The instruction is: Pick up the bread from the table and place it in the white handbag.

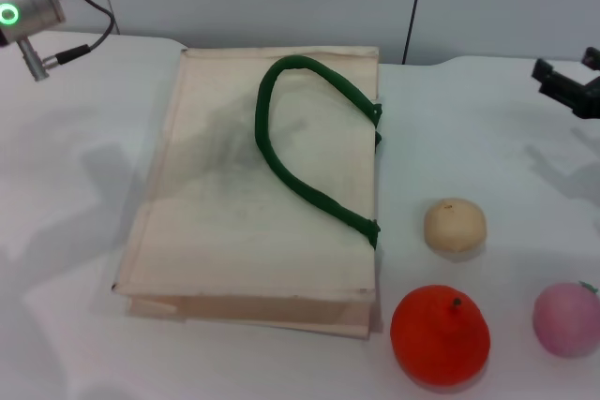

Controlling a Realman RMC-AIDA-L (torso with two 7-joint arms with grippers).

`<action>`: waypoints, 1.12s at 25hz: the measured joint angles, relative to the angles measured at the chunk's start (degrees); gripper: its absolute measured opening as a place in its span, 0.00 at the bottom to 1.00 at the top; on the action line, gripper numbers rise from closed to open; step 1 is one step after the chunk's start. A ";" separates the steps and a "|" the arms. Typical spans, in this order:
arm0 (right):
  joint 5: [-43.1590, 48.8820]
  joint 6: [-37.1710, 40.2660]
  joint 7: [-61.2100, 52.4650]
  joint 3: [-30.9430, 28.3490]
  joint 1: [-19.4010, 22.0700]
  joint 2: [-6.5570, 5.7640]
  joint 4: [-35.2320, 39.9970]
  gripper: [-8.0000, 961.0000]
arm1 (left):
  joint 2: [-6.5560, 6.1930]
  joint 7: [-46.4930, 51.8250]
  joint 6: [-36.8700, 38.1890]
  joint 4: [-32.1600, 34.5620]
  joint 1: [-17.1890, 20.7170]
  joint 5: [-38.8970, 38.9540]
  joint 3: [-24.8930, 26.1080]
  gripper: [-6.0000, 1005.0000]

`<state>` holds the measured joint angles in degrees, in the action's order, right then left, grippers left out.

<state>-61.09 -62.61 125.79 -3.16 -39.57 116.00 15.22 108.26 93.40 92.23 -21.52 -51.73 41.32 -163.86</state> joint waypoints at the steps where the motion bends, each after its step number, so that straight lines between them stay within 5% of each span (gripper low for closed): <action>1: 0.00 -0.58 1.60 -2.28 0.36 -0.01 -0.69 0.92 | 0.75 -3.25 0.74 0.02 0.73 2.59 -0.03 0.62; 3: 0.00 -1.21 4.70 -6.31 0.83 -0.04 -1.96 0.92 | 1.79 -7.98 1.66 0.01 1.75 5.59 -0.06 0.71; 12: 0.01 -0.53 17.85 -17.60 1.39 0.03 -7.17 0.92 | 8.08 -47.85 3.72 1.78 7.91 18.35 0.09 0.76; 16: 0.00 1.87 19.46 -19.63 1.45 0.07 -7.91 0.92 | 8.02 -62.26 -0.59 9.94 9.53 20.23 1.80 0.76; 23: 0.00 -0.86 23.84 -27.74 3.36 0.33 -10.62 0.92 | 8.20 -64.11 -11.20 20.59 12.45 32.63 10.18 0.75; 28: 0.00 -3.39 26.95 -31.08 4.83 0.36 -12.87 0.92 | 8.16 -63.94 -12.73 22.80 13.34 34.73 11.16 0.75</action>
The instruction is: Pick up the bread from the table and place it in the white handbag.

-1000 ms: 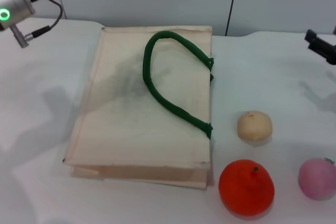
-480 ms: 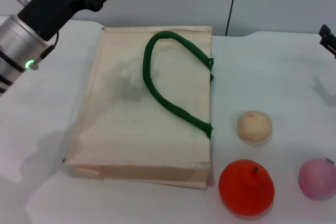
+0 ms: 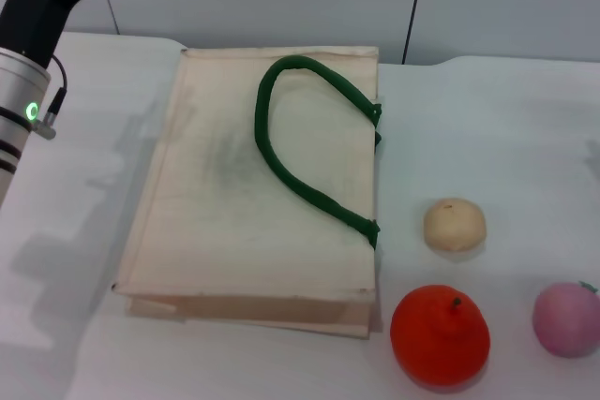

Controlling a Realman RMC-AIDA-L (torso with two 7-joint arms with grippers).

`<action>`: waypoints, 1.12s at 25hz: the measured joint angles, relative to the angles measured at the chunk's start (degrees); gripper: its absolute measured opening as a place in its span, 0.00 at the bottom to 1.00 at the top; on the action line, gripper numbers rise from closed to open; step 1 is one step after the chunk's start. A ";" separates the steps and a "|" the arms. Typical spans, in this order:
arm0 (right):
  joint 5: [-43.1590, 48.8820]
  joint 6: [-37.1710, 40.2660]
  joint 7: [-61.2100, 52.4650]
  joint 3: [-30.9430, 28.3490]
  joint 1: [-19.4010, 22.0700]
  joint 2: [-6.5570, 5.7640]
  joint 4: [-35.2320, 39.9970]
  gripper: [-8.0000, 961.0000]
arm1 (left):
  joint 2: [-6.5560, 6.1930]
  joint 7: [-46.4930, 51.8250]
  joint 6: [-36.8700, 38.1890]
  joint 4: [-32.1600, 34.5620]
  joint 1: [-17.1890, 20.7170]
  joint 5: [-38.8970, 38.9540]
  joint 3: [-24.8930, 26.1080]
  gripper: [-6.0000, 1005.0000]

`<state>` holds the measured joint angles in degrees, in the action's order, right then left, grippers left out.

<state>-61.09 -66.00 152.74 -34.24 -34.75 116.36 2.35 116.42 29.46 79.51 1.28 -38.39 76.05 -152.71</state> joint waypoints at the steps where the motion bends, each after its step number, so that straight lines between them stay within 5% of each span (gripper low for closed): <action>1: 0.00 -0.13 0.03 -0.02 0.10 0.01 -0.05 0.92 | 0.02 0.09 0.39 0.01 -0.07 0.20 0.09 0.75; 28: 0.00 -0.33 0.02 -0.21 0.56 0.09 -0.51 0.92 | 0.03 2.62 1.14 0.75 0.10 -0.63 -0.09 0.75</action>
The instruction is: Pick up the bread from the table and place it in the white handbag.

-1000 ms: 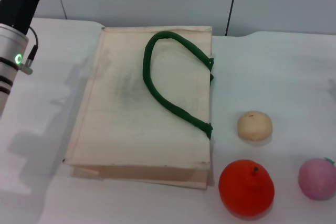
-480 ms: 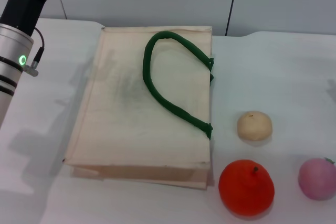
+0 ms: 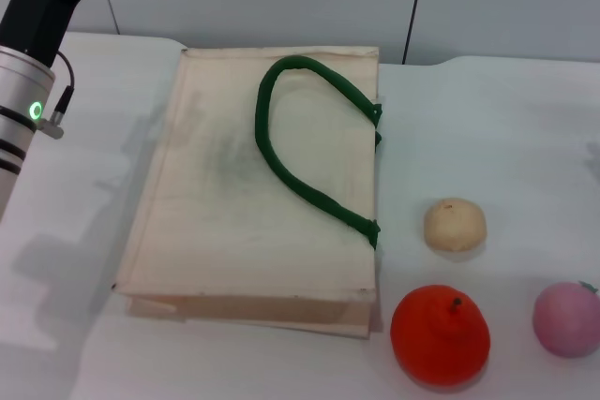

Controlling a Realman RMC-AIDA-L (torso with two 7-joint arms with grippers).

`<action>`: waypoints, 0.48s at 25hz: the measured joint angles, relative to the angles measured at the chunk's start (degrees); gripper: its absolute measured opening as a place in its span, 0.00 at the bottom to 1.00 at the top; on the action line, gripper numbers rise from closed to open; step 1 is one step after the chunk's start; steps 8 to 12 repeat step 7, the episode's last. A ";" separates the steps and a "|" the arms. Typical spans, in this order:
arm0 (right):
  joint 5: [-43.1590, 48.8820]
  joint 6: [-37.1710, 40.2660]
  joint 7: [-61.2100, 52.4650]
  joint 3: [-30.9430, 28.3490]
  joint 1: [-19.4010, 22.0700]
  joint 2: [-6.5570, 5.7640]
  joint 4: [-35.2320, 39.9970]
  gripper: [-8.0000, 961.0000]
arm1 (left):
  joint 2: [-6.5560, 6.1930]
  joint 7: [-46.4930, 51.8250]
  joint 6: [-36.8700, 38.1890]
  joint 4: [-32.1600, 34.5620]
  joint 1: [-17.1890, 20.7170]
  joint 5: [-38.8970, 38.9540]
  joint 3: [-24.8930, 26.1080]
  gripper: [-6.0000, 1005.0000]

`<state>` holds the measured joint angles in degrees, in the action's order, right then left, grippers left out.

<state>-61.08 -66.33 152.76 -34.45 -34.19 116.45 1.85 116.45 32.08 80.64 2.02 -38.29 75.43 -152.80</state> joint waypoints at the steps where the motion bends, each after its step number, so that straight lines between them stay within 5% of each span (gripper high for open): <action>1: 0.00 0.00 0.00 0.00 0.00 0.00 0.00 0.92 | 0.08 -0.69 0.28 0.14 0.06 -0.01 0.01 0.75; 12: 0.00 0.00 -0.01 0.00 0.03 0.00 0.02 0.92 | -0.02 0.68 0.23 0.34 0.00 -0.92 0.05 0.75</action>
